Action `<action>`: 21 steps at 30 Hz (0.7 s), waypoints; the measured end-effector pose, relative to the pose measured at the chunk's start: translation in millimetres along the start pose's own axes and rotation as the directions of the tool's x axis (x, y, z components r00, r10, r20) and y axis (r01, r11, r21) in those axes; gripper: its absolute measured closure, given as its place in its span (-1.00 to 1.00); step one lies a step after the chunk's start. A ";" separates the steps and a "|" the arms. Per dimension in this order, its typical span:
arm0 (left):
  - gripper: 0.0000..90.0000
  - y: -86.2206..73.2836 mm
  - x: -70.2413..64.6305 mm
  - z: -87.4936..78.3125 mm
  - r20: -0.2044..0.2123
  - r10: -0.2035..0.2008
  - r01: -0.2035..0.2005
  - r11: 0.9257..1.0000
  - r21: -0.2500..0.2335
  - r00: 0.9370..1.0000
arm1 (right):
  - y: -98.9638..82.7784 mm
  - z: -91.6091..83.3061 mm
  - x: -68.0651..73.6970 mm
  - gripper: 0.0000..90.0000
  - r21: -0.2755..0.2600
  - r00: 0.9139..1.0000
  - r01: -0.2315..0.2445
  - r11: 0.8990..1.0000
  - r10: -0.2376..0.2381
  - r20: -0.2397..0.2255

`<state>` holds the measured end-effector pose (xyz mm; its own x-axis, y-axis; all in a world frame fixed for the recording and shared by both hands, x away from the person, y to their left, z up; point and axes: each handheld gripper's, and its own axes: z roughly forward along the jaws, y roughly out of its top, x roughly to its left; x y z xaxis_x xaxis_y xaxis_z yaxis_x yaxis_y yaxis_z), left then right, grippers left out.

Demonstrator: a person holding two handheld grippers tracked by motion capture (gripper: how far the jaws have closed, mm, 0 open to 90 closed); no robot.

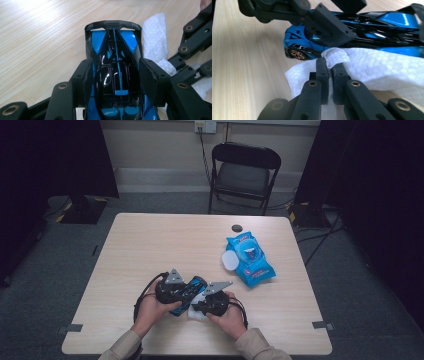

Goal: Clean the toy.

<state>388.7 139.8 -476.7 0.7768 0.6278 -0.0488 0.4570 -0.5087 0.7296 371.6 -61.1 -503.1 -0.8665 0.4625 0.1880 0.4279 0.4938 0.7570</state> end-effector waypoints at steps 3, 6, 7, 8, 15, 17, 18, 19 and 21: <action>0.02 0.0 0.0 0.0 -0.001 0.003 -0.003 1.000 0.000 1.000 | 0.2 1.4 2.3 0.93 0.000 1.000 0.005 1.000 -0.005 -0.013; 0.02 0.1 0.1 -0.1 -0.001 0.005 -0.005 1.000 0.001 1.000 | 0.0 2.4 5.4 0.93 0.001 1.000 0.008 1.000 -0.008 -0.030; 0.02 0.1 0.0 -0.1 -0.001 0.005 -0.005 1.000 0.002 1.000 | -0.1 3.0 6.3 0.93 -0.002 0.999 0.012 1.000 -0.012 -0.034; 0.02 0.1 0.0 -0.1 -0.001 0.005 -0.005 1.000 0.002 1.000 | -0.2 3.3 7.3 0.93 -0.001 0.999 0.011 1.000 -0.011 -0.036; 0.02 0.3 -0.4 0.1 -0.002 0.006 -0.006 1.000 0.001 1.000 | -1.0 6.1 13.5 0.93 -0.006 0.998 0.014 1.000 -0.015 -0.064; 0.02 0.3 -0.5 0.2 -0.003 0.005 -0.005 1.000 0.001 1.000 | -0.6 7.4 17.1 0.93 -0.003 0.997 0.025 1.000 -0.025 -0.076; 0.02 0.3 -0.5 0.2 -0.003 0.005 -0.005 1.000 0.001 1.000 | -0.4 8.3 19.3 0.93 -0.001 0.997 0.030 1.000 -0.030 -0.077; 0.02 0.2 -0.5 0.1 -0.003 0.005 -0.005 1.000 0.001 1.000 | 0.2 9.3 21.5 0.93 0.001 0.996 0.034 0.999 -0.034 -0.083; 0.02 0.3 -0.6 0.2 -0.003 0.004 -0.004 1.000 0.001 1.000 | 1.2 11.8 26.1 0.93 0.003 0.995 0.043 0.999 -0.043 -0.092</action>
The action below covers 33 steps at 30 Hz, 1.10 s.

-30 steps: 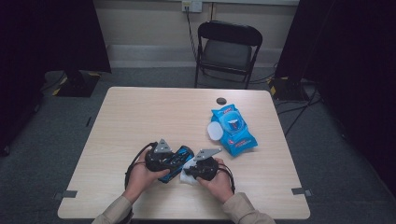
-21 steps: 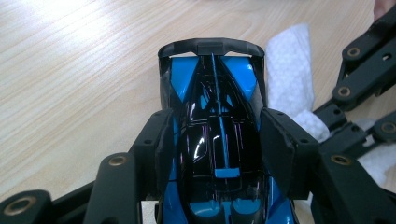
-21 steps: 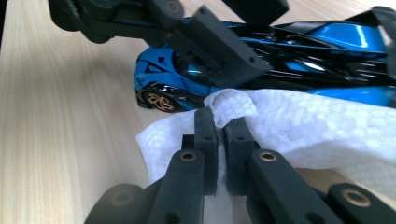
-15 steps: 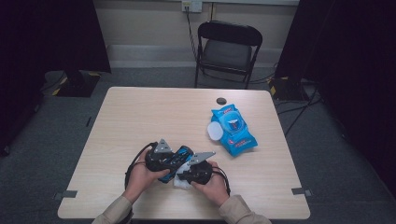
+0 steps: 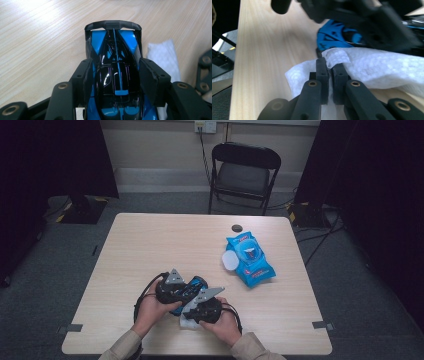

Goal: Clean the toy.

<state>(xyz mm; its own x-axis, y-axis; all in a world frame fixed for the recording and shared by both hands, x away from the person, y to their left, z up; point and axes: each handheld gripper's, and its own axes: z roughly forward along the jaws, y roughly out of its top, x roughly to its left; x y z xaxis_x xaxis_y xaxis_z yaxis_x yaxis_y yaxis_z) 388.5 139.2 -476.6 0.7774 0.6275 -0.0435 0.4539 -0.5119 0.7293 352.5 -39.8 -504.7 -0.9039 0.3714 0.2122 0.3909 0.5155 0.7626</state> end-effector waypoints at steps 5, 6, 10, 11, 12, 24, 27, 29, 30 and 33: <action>0.02 -0.1 0.0 -0.2 0.000 0.000 0.000 1.000 0.000 1.000 | 2.4 5.8 6.8 0.93 -0.002 1.000 0.012 1.000 -0.012 -0.015; 0.02 -0.2 0.1 -0.2 0.000 -0.001 0.001 1.000 0.000 1.000 | 3.0 6.8 7.4 0.93 -0.002 1.000 0.014 1.000 -0.014 -0.018; 0.02 -0.4 0.1 -0.4 -0.001 -0.003 0.003 1.000 0.000 1.000 | 4.8 9.2 8.9 0.93 0.001 0.999 0.019 1.000 -0.019 -0.025; 0.02 -0.4 0.1 -0.4 -0.001 -0.003 0.003 1.000 0.000 1.000 | 4.8 9.2 8.9 0.93 0.001 0.999 0.019 1.000 -0.019 -0.025; 0.02 -0.5 0.1 -0.3 0.000 -0.005 0.005 1.000 -0.001 1.000 | 4.7 9.5 9.4 0.93 -0.003 0.999 0.017 1.000 -0.017 -0.035; 0.02 -0.7 -0.4 -0.3 -0.004 -0.001 0.001 1.000 -0.003 1.000 | 3.8 -26.0 0.6 0.93 -0.054 1.000 0.006 0.999 -0.006 -0.015; 0.02 -0.8 -0.3 -0.4 -0.004 -0.001 0.001 1.000 -0.004 1.000 | 3.2 -34.1 -4.8 0.93 -0.064 1.000 -0.004 0.998 0.004 0.002; 0.02 -1.2 0.1 -0.5 -0.001 -0.003 0.003 1.000 -0.006 1.000 | 0.9 -45.5 -13.9 0.93 -0.078 0.999 -0.023 0.997 0.025 0.033; 0.02 -1.3 0.0 -0.5 0.000 -0.005 0.005 1.000 -0.007 1.000 | 0.0 -48.9 -17.1 0.93 -0.083 0.999 -0.027 0.996 0.031 0.044; 0.02 -1.2 0.1 -0.5 -0.001 -0.002 0.002 1.000 -0.006 1.000 | -2.8 -58.4 -27.8 0.93 -0.099 0.995 -0.045 0.994 0.053 0.080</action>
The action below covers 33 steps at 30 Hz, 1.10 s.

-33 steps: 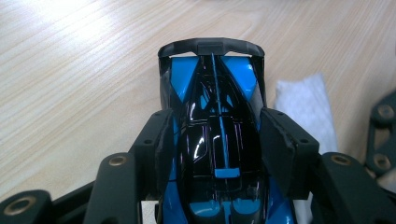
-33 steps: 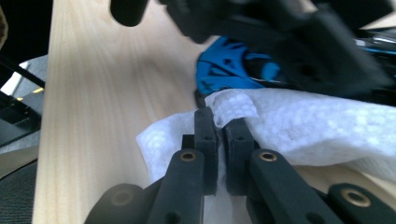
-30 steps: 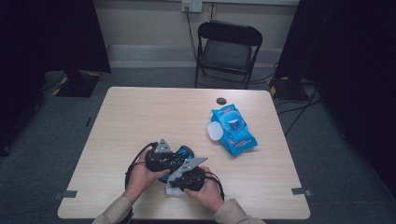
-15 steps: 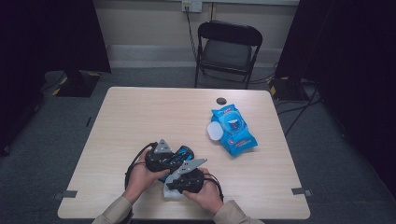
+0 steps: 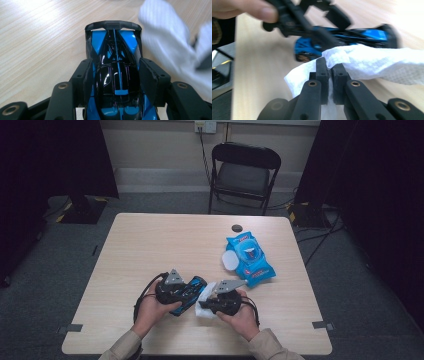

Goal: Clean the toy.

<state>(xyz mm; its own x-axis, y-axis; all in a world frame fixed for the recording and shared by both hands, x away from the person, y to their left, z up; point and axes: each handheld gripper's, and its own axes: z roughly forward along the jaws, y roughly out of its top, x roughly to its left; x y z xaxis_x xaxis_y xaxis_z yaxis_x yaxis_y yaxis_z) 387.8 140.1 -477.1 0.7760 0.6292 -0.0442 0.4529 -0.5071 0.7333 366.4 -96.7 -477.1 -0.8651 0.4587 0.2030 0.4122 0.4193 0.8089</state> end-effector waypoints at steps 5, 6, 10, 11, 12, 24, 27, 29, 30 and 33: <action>0.02 -0.1 -0.2 0.0 -0.002 0.001 -0.001 1.000 0.000 1.000 | -4.4 -2.9 -16.8 0.92 0.004 0.998 -0.024 1.000 0.024 0.057; 0.02 -0.1 -0.2 0.0 -0.002 0.001 -0.001 1.000 0.000 1.000 | -4.4 -2.9 -16.8 0.92 0.004 0.998 -0.024 1.000 0.024 0.057; 0.02 -0.2 0.0 0.1 0.000 -0.003 0.003 1.000 -0.002 1.000 | -9.8 3.7 -27.2 0.92 0.024 0.994 -0.040 0.999 0.037 0.101; 0.02 -0.3 0.0 0.1 0.001 -0.003 0.003 1.000 -0.002 1.000 | -10.9 5.3 -29.3 0.92 0.024 0.993 -0.049 0.999 0.046 0.105; 0.02 -0.3 0.0 0.1 0.001 -0.003 0.003 1.000 -0.002 1.000 | -11.6 6.9 -31.0 0.92 0.026 0.992 -0.057 0.998 0.054 0.111; 0.02 -0.3 0.0 0.1 0.001 -0.003 0.003 1.000 -0.003 1.000 | -10.5 20.1 -33.2 0.92 0.044 0.992 -0.066 0.997 0.061 0.112; 0.02 -0.2 0.0 0.0 0.000 -0.002 0.002 1.000 0.000 1.000 | -10.4 21.7 -31.7 0.92 0.049 0.993 -0.061 0.997 0.056 0.104; 0.02 -0.2 -0.1 -0.1 0.000 -0.002 0.002 1.000 0.000 1.000 | -10.2 23.0 -30.1 0.92 0.052 0.993 -0.060 0.997 0.055 0.102; 0.02 -0.2 0.0 -0.1 0.000 -0.002 0.002 1.000 0.000 1.000 | -10.2 23.5 -29.6 0.92 0.052 0.994 -0.059 0.997 0.053 0.098; 0.02 -0.1 -0.1 0.0 0.000 -0.001 0.001 1.000 0.000 1.000 | -10.9 24.8 -27.4 0.92 0.050 0.995 -0.060 0.997 0.056 0.084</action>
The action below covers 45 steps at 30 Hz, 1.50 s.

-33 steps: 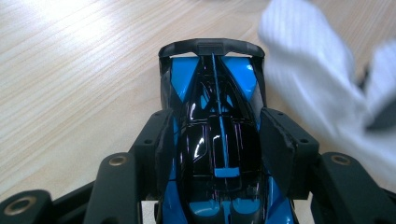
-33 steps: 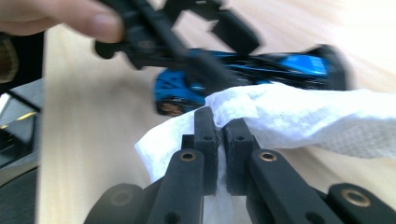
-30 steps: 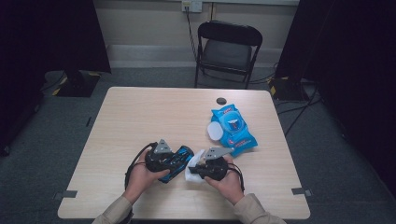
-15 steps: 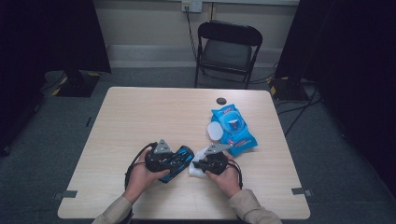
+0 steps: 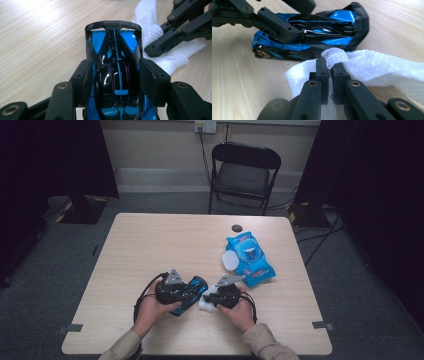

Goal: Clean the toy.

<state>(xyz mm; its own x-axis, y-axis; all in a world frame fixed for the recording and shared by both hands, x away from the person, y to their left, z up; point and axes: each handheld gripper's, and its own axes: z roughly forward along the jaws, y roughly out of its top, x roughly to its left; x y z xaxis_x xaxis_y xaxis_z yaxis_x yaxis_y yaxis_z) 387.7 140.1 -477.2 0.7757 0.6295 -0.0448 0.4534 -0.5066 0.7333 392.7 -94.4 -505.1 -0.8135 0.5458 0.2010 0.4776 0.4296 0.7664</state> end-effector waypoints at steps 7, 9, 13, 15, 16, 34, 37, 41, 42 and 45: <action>0.02 0.1 -0.1 -0.1 -0.001 0.001 -0.001 1.000 0.001 1.000 | 0.5 1.8 5.0 0.93 0.006 1.000 0.012 1.000 -0.012 -0.008; 0.02 0.1 0.0 0.0 -0.001 0.001 -0.001 1.000 0.000 1.000 | 0.2 2.0 6.5 0.93 0.009 1.000 0.012 1.000 -0.012 -0.019; 0.02 0.1 -0.2 0.1 -0.002 0.001 -0.001 1.000 0.000 1.000 | 1.1 5.5 14.0 0.93 0.012 0.999 0.029 0.999 -0.029 -0.033; 0.02 0.1 -0.2 0.0 -0.002 0.001 -0.001 1.000 0.000 1.000 | 2.0 8.1 18.1 0.93 0.015 0.998 0.036 0.999 -0.035 -0.045; 0.02 0.1 -0.2 0.0 -0.002 0.001 -0.001 1.000 0.000 1.000 | 2.4 9.2 20.1 0.93 0.016 0.998 0.040 0.999 -0.039 -0.050; 0.02 0.3 0.0 -0.2 -0.002 0.003 -0.003 1.000 0.004 1.000 | 4.5 18.7 40.6 0.93 0.028 0.991 0.083 0.996 -0.079 -0.111; 0.02 0.4 -0.3 0.1 -0.003 0.001 -0.001 1.000 0.001 1.000 | 4.4 20.0 45.1 0.93 0.031 0.988 0.091 0.995 -0.087 -0.126; 0.02 0.1 -0.1 0.1 -0.001 -0.002 0.002 1.000 0.000 1.000 | 4.8 21.1 47.7 0.93 0.032 0.987 0.101 0.994 -0.096 -0.128; 0.02 0.4 -0.4 0.1 -0.004 0.001 -0.001 1.000 0.001 1.000 | 4.4 21.6 49.0 0.93 0.032 0.986 0.100 0.994 -0.095 -0.136; 0.02 0.5 -0.7 0.1 -0.006 0.003 -0.003 1.000 0.002 1.000 | 4.4 23.8 55.7 0.93 0.034 0.982 0.115 0.993 -0.108 -0.153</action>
<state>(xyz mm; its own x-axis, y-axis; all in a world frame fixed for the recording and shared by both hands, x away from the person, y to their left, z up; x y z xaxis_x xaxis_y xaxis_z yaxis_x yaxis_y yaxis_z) 387.4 139.3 -476.9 0.7743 0.6317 -0.0388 0.4523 -0.5095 0.7320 357.4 -45.0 -505.0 -0.9016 0.3794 0.2078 0.3920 0.5138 0.7631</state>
